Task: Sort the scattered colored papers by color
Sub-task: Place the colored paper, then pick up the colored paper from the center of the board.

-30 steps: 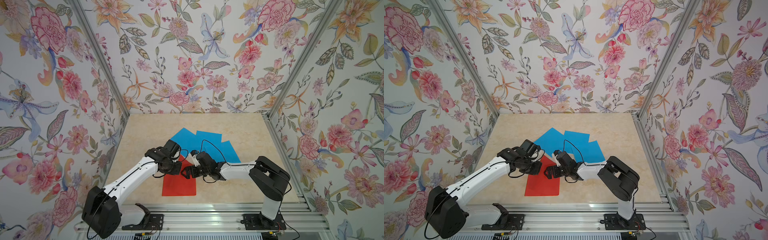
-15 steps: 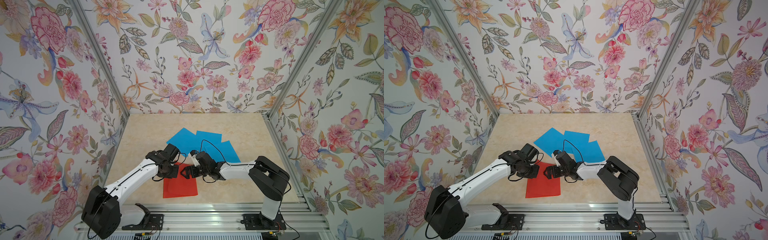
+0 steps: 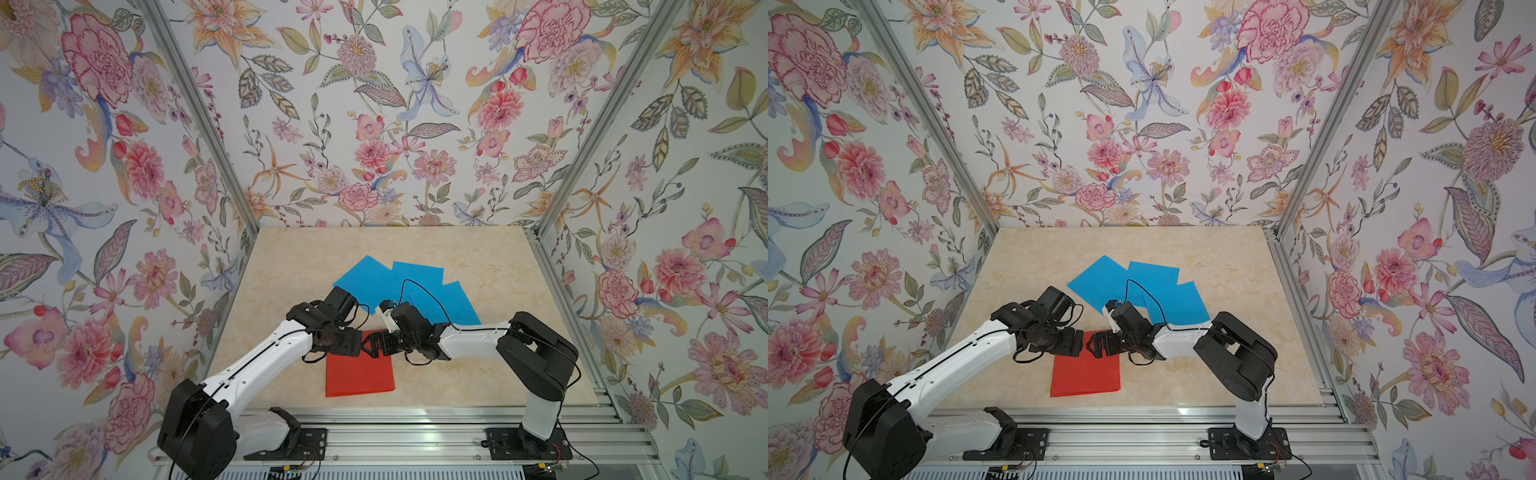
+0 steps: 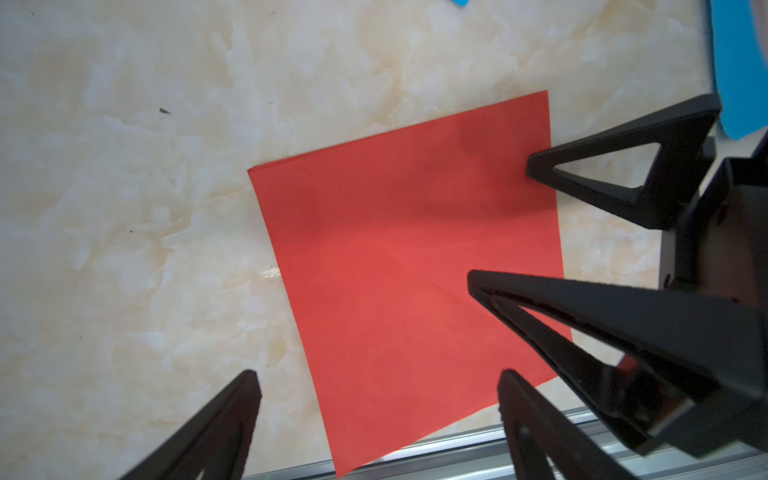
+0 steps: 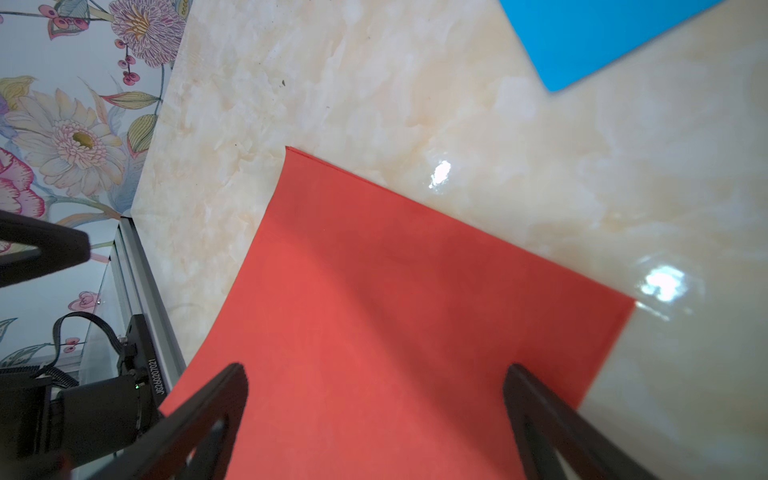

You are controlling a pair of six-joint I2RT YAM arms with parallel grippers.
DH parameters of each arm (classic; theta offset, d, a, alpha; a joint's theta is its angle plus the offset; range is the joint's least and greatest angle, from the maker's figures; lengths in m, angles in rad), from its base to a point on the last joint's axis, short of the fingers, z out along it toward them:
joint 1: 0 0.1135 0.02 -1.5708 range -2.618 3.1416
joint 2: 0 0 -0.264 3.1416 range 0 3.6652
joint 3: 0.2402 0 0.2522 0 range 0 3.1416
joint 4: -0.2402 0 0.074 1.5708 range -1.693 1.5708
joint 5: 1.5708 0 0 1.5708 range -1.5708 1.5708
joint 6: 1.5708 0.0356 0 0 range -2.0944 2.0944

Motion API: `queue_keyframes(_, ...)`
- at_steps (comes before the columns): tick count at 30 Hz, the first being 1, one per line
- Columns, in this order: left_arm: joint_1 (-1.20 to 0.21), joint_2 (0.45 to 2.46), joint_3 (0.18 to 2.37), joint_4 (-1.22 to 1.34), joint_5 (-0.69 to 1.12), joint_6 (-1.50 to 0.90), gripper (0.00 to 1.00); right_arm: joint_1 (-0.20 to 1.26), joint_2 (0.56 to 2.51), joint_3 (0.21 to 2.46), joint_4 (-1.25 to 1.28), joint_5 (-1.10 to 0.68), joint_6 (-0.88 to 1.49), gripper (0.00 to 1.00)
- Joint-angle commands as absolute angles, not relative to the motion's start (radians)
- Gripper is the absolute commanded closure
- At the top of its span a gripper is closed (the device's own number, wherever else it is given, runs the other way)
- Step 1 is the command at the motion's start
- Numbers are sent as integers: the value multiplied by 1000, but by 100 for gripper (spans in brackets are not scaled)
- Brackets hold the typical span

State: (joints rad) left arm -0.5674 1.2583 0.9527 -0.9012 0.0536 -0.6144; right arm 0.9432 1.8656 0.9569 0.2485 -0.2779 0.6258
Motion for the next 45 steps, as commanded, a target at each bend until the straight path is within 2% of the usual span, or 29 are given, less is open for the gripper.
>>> queue_keyframes(1, -559, 1257, 1015, -920, -44, -631, 6, 953, 1904, 963, 205, -283, 630, 0)
queue_keyframes(7, -559, 1310, 1015, -880, -41, -636, 7, 953, 1915, 958, 180, -271, 639, 0)
queue_keyframes(15, -561, 1256, 1023, -853, -74, -652, 11, 955, 1881, 955, 163, -258, 653, 0)
queue_keyframes(23, -563, 1222, 1096, -752, -112, -656, 13, 931, 1647, 1103, -120, -83, 520, 0)
queue_keyframes(28, -566, 1336, 1114, -599, -4, -682, 15, 765, 1525, 1134, -230, -90, 433, 0)
queue_keyframes(32, -590, 1478, 1106, -374, 137, -745, 19, 552, 1492, 1043, -234, -145, 392, 0)
queue_keyframes(35, -619, 1599, 1179, -347, 133, -753, 21, 414, 1479, 949, -180, -215, 397, 0)
queue_keyframes(39, -638, 1703, 1268, -338, 139, -756, 23, 328, 1489, 875, -134, -263, 392, 0)
queue_keyframes(45, -652, 1841, 1352, -322, 160, -783, 26, 277, 1533, 807, -57, -319, 411, 0)
